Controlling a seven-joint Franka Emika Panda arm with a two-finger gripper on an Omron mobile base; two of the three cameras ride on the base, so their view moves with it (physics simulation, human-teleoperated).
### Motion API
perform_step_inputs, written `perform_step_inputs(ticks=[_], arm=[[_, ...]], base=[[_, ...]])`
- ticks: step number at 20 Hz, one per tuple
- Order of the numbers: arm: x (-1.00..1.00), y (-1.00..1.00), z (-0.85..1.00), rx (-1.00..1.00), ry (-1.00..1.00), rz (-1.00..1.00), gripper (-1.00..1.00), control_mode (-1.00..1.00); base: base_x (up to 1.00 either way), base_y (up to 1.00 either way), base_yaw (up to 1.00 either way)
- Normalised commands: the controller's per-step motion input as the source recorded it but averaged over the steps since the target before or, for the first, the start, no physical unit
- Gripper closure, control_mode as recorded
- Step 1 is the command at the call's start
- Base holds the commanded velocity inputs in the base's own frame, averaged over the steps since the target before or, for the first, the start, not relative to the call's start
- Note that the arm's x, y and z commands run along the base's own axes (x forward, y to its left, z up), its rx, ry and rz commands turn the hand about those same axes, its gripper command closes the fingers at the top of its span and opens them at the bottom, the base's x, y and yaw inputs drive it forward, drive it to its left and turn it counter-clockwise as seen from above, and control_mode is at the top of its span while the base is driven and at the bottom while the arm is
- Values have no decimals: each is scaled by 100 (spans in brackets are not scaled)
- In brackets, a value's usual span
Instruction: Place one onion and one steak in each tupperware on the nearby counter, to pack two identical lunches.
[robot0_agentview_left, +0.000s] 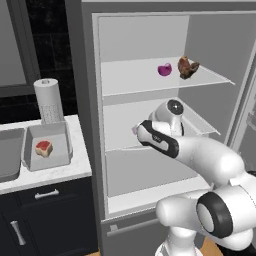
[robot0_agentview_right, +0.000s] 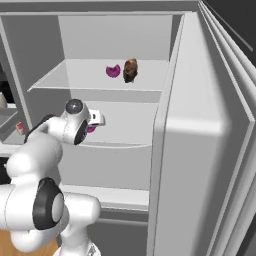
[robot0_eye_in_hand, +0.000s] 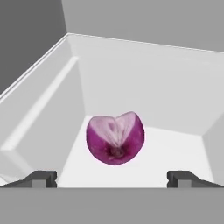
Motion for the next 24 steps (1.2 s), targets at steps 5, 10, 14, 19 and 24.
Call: perform_step_inputs(ticks=[5,10,14,19,24], arm=[[12,2,0,0,13,0,-100,-100],[3,2,-26,0,2,0,-100,-100],[3,4,-19,0,0,0,-100,-100],[13,1,0,0,0,0,-100,-100],[25,0,0,0,1,0,-100,-100]], base=[[0,0,0],[0,0,0],[0,0,0],[0,0,0],[0,0,0]])
